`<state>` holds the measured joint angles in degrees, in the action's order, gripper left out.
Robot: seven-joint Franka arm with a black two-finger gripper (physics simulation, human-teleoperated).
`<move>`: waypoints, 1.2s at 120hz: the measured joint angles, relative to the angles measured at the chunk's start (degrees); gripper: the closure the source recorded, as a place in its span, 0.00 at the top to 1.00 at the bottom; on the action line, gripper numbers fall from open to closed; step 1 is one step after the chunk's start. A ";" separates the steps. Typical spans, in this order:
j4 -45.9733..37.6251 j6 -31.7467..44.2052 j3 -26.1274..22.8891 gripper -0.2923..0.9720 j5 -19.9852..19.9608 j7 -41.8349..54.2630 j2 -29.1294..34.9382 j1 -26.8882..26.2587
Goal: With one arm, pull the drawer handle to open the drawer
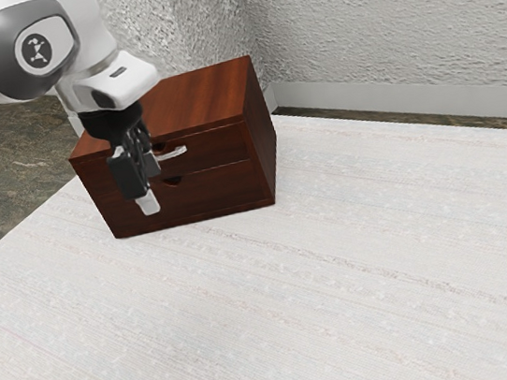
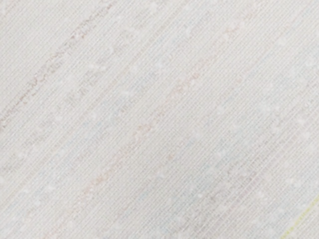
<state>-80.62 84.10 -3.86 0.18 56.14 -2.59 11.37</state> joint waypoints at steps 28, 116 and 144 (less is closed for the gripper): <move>-0.06 -0.01 0.03 0.77 0.12 0.37 0.34 -1.00; 5.15 10.74 5.72 0.74 10.22 7.36 -8.50 0.67; 10.72 11.98 7.68 0.51 7.61 11.96 -14.45 2.09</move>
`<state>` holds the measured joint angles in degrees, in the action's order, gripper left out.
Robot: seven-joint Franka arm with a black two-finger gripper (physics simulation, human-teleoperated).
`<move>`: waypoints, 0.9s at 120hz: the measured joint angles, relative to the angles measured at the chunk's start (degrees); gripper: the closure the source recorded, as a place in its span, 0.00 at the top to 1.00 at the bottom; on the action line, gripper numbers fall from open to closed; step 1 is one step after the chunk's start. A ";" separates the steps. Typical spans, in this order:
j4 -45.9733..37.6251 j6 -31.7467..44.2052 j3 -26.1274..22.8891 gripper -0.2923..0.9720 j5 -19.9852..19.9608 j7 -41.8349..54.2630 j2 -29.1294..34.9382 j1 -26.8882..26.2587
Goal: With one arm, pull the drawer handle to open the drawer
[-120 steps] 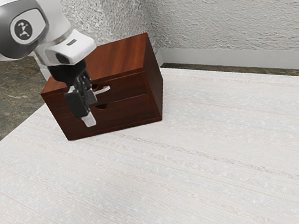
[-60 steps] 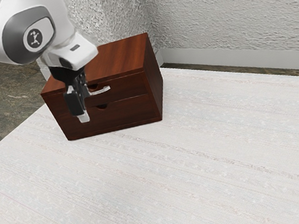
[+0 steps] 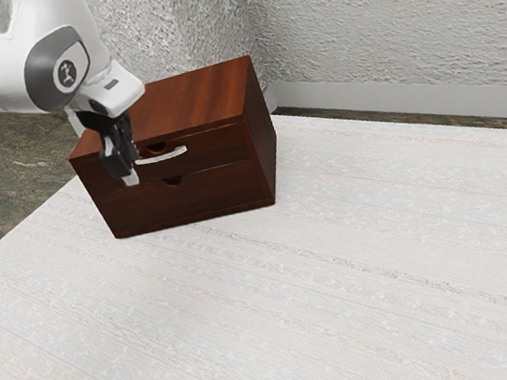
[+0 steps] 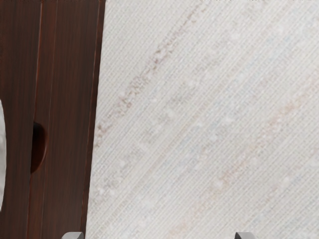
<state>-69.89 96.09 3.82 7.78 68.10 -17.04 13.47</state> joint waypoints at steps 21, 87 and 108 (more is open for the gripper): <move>2.77 0.92 0.94 0.44 -0.40 2.62 -2.66 -0.04; 12.41 3.71 1.85 0.41 -0.91 7.55 -11.30 0.58; 12.48 3.86 1.87 0.41 -1.44 8.55 -12.86 0.72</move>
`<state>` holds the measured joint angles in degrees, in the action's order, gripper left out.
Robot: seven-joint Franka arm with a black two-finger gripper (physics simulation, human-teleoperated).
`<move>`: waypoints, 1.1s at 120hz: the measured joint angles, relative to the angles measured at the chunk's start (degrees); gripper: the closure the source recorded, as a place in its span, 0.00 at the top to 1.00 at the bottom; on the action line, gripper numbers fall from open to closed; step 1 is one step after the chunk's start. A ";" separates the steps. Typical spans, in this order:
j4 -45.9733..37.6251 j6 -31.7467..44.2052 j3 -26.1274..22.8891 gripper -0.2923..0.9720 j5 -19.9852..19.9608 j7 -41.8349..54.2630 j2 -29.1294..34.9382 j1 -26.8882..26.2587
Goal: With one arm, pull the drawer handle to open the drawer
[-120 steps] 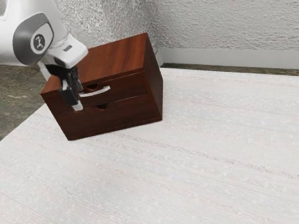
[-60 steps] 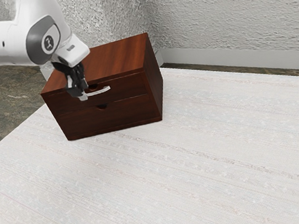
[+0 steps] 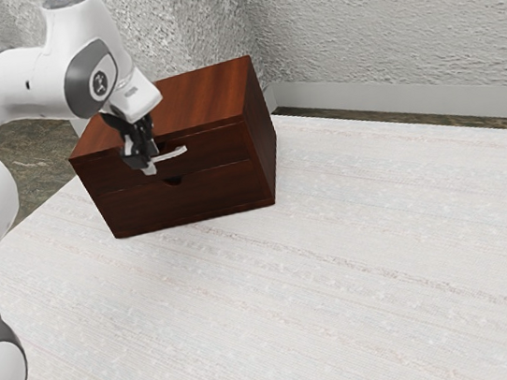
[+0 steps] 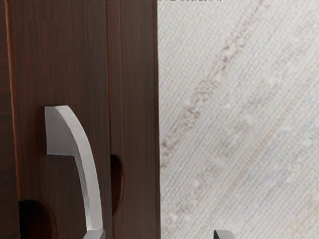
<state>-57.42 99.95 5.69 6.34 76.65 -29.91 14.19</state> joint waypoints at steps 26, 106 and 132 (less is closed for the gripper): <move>0.01 0.92 0.02 0.41 -0.48 0.87 -0.37 0.22; -2.47 4.06 0.21 0.27 -1.72 2.12 0.19 0.82; -16.68 8.96 0.28 0.21 -1.96 1.65 9.42 0.55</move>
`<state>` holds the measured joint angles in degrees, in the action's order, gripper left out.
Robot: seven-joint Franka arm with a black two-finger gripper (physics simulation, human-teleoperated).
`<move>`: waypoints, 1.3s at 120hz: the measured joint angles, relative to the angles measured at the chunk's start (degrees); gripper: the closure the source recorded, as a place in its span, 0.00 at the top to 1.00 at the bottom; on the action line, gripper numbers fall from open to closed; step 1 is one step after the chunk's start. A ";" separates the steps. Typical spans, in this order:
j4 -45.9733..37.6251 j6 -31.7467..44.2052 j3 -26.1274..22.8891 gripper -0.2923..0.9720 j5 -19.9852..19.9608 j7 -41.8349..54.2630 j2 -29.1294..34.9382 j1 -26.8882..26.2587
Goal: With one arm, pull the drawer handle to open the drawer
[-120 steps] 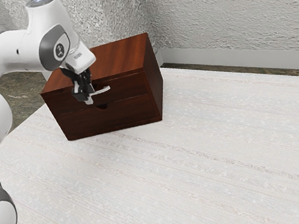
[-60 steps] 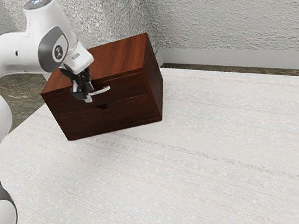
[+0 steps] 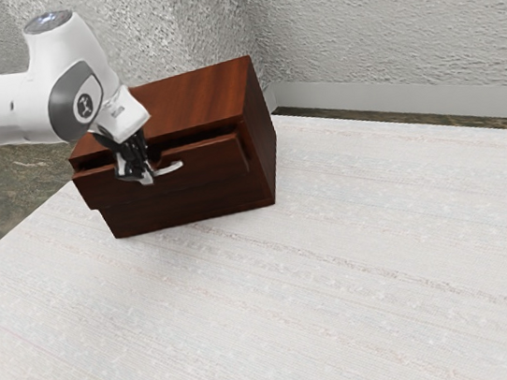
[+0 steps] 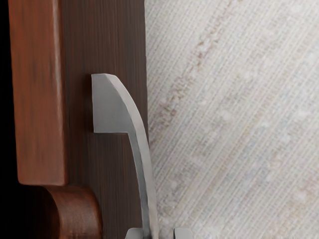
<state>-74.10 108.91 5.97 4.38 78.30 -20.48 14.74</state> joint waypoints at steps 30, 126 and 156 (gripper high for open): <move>-13.82 7.47 -0.99 0.22 -0.18 -0.98 8.61 -0.22; -42.33 22.41 -2.63 0.20 -0.06 -2.77 29.74 -1.26; -44.47 23.38 -2.63 0.21 -0.07 -2.95 31.33 -1.46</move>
<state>-118.57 132.29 3.34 4.31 75.35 10.85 13.28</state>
